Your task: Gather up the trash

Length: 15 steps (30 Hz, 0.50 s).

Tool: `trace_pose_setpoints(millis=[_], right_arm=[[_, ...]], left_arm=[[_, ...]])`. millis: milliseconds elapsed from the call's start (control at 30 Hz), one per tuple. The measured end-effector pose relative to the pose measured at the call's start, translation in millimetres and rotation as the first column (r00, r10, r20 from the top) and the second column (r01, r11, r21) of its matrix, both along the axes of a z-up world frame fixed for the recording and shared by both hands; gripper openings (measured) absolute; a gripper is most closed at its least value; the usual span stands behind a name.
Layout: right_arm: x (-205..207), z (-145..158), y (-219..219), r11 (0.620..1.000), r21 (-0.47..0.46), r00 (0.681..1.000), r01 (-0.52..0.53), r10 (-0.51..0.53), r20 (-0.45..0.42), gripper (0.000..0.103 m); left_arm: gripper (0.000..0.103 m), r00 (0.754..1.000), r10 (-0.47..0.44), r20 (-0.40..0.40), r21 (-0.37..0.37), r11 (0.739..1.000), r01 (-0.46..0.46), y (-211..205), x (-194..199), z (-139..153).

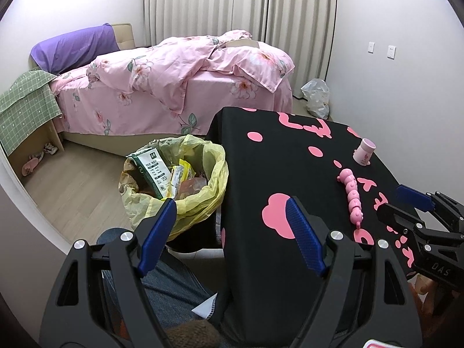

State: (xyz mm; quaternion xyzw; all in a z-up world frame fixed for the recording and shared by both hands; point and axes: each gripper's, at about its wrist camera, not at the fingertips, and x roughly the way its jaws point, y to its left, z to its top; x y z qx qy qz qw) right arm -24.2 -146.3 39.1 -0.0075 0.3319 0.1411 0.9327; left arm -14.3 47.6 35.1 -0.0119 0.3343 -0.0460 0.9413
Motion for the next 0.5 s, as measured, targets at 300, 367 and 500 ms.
trace_pose_setpoints(millis=[300, 367, 500], right_arm=[[-0.5, -0.1, 1.2, 1.000, 0.000, 1.000, -0.002, 0.002, -0.001, 0.057], [-0.7, -0.8, 1.8, 1.000, 0.001, 1.000, -0.001, 0.001, -0.001, 0.057], [-1.8, -3.7, 4.3, 1.000, 0.006, 1.000, -0.004, 0.004, -0.008, 0.057]], left_arm=[[0.074, 1.000, 0.001, -0.002, 0.001, 1.000, -0.001, 0.7, 0.3, 0.4], [0.074, 1.000, 0.001, -0.001, 0.001, 1.000, -0.001, 0.8, 0.4, 0.5], [0.074, 1.000, 0.000, -0.001, 0.002, 1.000, 0.000, 1.0, 0.3, 0.4]])
